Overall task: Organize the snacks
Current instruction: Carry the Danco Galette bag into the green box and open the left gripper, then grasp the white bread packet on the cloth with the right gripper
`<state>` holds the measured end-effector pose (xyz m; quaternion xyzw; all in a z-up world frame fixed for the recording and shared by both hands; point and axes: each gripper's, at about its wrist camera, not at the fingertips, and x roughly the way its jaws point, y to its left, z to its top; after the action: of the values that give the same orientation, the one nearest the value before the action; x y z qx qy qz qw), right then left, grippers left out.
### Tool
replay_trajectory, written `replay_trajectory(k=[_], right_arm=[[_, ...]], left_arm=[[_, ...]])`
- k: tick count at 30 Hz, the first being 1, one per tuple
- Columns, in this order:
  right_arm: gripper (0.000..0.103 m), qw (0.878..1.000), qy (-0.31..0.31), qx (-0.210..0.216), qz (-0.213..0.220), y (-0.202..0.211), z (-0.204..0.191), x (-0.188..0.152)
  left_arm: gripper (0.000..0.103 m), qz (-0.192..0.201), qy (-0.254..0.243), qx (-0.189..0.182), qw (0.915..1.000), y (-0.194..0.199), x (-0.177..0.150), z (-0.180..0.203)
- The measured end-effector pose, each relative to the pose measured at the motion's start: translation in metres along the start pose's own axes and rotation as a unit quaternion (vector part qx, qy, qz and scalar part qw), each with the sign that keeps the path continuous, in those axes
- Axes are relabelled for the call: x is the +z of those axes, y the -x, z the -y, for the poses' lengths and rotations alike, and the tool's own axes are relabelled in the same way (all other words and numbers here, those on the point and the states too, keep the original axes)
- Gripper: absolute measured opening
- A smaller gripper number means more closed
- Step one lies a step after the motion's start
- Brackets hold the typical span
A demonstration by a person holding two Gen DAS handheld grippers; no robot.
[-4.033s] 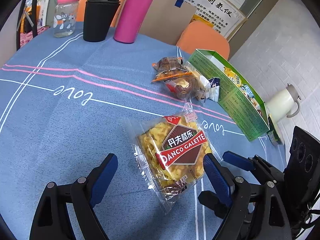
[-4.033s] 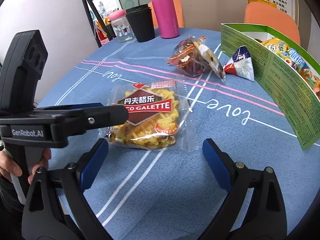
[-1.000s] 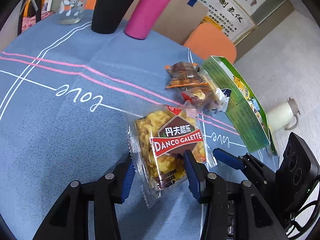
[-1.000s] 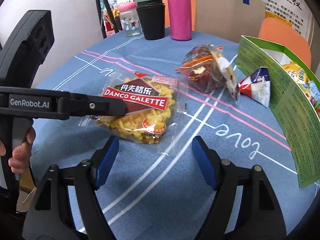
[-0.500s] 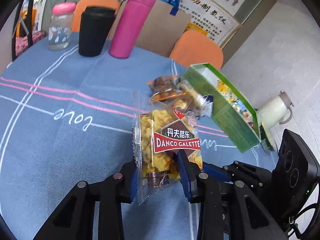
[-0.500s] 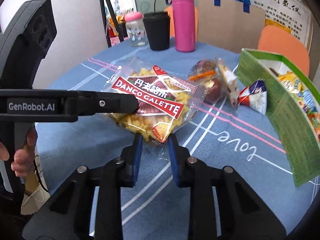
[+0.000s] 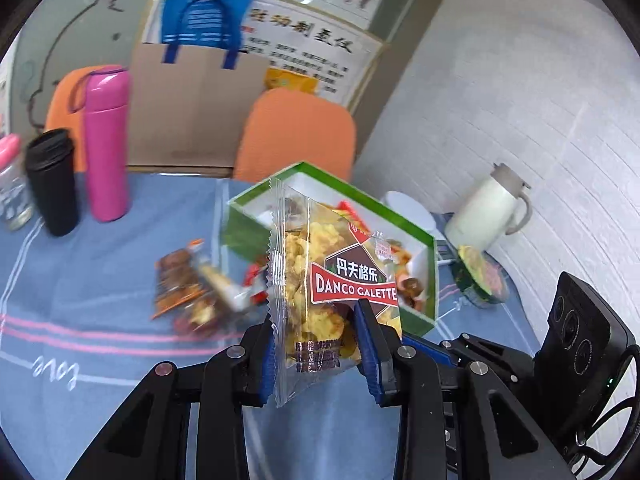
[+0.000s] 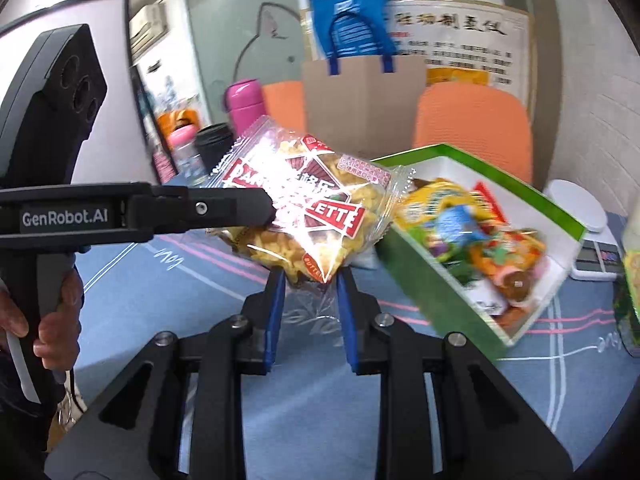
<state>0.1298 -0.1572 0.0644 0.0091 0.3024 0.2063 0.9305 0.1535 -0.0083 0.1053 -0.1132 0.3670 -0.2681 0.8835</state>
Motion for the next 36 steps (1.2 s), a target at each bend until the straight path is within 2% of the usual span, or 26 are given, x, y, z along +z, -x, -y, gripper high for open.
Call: replay_trajectory(k=[5,11,16,17,18,19,20,21,23,24,29,31,36], right_arm=[[0.028,0.998,-0.041,-0.036,0.013,0.004,0.044,0.007],[0.028,0.994,-0.073,-0.077,0.022,0.007,0.087,0.016],[0.029,0.991,-0.091,-0.094,0.027,0.001,0.113,0.02],[0.033,0.99,-0.092,-0.1,0.028,0.002,0.12,0.016],[0.041,0.989,-0.091,-0.113,0.023,-0.001,0.123,0.014],[0.048,0.989,-0.087,-0.121,0.018,-0.004,0.124,0.013],[0.062,0.989,-0.081,-0.124,0.019,-0.005,0.125,0.012],[0.071,0.989,-0.073,-0.129,0.023,-0.004,0.123,0.009],[0.086,0.988,-0.048,-0.143,0.026,-0.004,0.118,0.005],[0.089,0.988,-0.04,-0.15,0.025,-0.005,0.116,0.003],[0.091,0.988,-0.038,-0.147,0.012,-0.009,0.112,-0.001],[0.095,0.988,-0.038,-0.149,0.011,-0.008,0.11,-0.001],[0.096,0.988,-0.043,-0.149,0.018,-0.001,0.102,0.0]], left_arm=[[0.035,-0.017,-0.038,-0.025,0.9988,-0.045,0.025,0.039],[0.034,-0.041,-0.056,-0.047,0.9965,-0.098,0.051,0.071],[0.035,-0.047,-0.076,-0.041,0.9952,-0.13,0.066,0.086],[0.036,-0.047,-0.081,-0.036,0.995,-0.135,0.067,0.087],[0.039,-0.05,-0.085,-0.029,0.9947,-0.141,0.068,0.089],[0.058,-0.058,-0.088,-0.017,0.9943,-0.146,0.068,0.088],[0.081,-0.067,-0.087,0.002,0.994,-0.15,0.068,0.087],[0.086,-0.069,-0.089,0.022,0.9934,-0.152,0.065,0.086],[0.088,-0.05,-0.102,0.04,0.9928,-0.147,0.06,0.083],[0.089,-0.046,-0.107,0.052,0.9919,-0.146,0.057,0.082],[0.089,-0.047,-0.101,0.069,0.9914,-0.142,0.054,0.074],[0.089,-0.042,-0.097,0.071,0.9919,-0.137,0.053,0.072],[0.089,-0.025,-0.091,0.075,0.9927,-0.118,0.051,0.067]])
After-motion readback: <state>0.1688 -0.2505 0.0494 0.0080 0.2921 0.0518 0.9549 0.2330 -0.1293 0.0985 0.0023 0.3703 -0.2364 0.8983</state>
